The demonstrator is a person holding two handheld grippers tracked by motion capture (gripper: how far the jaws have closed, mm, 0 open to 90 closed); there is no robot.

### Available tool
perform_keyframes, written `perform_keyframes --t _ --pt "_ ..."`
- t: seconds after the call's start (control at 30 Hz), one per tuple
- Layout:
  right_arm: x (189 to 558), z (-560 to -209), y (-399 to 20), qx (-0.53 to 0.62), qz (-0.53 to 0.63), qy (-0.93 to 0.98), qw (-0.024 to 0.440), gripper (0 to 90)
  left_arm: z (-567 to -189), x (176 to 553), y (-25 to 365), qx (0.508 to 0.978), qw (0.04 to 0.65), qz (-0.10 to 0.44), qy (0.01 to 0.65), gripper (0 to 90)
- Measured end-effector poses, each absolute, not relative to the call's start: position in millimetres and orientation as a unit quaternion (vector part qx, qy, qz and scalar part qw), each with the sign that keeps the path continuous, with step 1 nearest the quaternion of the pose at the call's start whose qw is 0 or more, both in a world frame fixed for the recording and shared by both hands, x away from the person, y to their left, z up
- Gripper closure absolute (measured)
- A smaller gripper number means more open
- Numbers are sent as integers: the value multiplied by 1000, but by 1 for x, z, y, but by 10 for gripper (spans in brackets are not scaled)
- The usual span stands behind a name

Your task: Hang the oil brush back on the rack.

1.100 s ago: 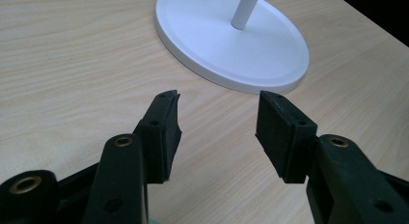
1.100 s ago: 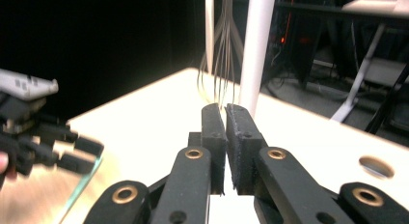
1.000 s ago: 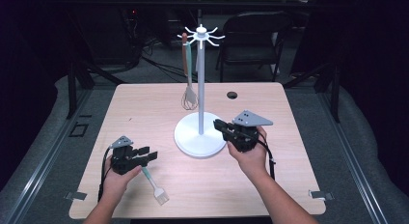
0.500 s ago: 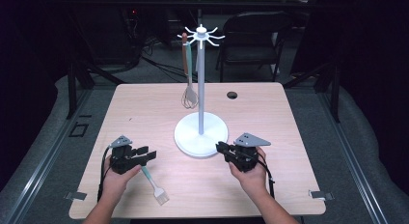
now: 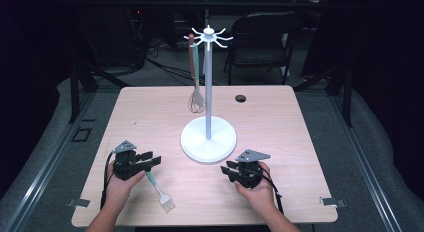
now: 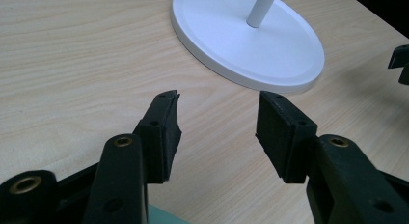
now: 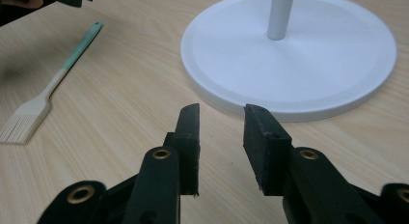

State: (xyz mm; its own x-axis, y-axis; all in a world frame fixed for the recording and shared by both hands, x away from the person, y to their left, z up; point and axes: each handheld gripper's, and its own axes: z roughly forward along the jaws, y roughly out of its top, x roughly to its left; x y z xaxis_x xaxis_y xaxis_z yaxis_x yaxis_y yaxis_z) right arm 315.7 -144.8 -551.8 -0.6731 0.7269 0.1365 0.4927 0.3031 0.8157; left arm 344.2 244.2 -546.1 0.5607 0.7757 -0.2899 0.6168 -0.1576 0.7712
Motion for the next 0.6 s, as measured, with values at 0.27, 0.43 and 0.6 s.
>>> perform_keyframes --t 0.27,0.43,0.6 --pt "312 -561 -132 360 419 821 145 582 -546 345 246 755 457 89 462 499" --pt "313 -565 -119 354 413 829 131 586 -546 345 246 753 458 88 464 498" --pt "316 -567 -103 343 409 838 116 597 -546 345 247 754 458 87 464 497"
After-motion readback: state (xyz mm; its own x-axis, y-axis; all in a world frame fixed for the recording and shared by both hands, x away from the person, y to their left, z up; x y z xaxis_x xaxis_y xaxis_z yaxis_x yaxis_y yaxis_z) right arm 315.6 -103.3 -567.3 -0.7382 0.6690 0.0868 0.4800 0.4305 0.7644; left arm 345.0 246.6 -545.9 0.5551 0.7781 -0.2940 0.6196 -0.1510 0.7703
